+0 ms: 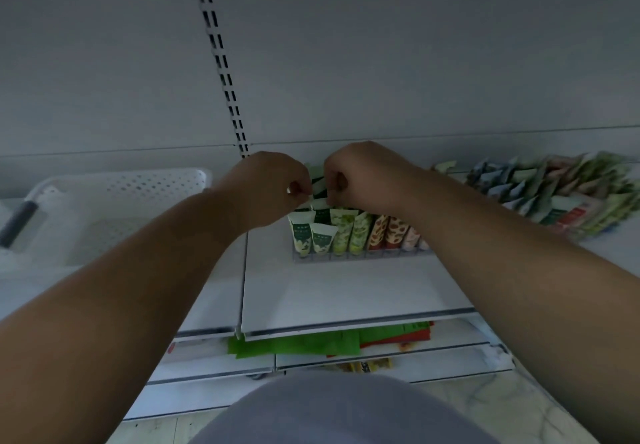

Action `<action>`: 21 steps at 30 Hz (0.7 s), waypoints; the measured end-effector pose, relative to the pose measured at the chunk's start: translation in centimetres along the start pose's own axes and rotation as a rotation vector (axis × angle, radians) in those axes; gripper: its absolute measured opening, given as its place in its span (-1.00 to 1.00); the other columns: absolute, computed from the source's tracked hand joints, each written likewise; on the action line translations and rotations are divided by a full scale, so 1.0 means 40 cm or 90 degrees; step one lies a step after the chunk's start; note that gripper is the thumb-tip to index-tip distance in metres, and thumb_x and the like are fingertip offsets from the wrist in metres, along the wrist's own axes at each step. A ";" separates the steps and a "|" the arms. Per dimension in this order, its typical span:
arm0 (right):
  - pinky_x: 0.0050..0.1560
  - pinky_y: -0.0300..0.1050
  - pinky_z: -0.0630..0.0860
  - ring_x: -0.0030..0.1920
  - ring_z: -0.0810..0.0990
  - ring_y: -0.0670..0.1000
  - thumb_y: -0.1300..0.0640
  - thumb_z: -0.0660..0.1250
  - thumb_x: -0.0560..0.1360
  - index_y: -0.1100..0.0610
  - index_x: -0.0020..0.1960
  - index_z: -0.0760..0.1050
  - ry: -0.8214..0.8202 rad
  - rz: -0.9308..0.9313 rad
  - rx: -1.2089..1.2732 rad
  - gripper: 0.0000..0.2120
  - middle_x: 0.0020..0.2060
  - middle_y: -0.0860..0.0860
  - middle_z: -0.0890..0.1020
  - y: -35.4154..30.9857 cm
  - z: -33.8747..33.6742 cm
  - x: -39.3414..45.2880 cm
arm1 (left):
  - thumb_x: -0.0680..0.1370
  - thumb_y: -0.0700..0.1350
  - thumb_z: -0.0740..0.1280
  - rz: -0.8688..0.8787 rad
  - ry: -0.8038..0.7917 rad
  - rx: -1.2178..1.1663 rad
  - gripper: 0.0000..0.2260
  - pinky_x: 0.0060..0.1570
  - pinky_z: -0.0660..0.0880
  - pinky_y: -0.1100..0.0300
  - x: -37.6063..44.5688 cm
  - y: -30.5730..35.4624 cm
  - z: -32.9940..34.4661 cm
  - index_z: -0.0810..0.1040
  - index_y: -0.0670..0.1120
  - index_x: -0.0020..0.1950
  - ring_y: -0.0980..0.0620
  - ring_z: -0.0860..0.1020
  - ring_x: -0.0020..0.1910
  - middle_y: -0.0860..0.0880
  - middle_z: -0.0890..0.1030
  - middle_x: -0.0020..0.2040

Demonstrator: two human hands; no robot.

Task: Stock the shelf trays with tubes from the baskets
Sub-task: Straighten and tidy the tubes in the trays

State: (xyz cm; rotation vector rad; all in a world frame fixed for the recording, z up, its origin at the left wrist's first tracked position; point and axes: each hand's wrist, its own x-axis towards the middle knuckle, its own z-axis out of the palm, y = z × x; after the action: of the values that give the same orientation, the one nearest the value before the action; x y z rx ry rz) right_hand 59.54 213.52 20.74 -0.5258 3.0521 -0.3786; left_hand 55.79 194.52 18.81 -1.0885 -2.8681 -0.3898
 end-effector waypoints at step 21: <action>-0.19 -0.20 0.32 -0.18 0.48 -0.03 0.10 0.42 0.44 0.06 0.01 0.63 0.016 0.012 0.019 -0.85 -0.22 -0.08 0.53 -0.018 0.003 0.058 | 0.52 -0.02 0.35 -0.048 0.025 -0.026 -0.88 -0.13 0.28 0.26 0.017 -0.038 -0.019 0.63 0.09 0.02 0.14 0.44 -0.14 0.15 0.53 -0.11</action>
State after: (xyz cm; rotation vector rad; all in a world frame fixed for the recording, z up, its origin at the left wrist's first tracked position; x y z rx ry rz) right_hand 57.57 212.07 20.84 -0.4947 3.0682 -0.4320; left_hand 54.25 193.69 19.32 -0.9685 -2.8858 -0.4711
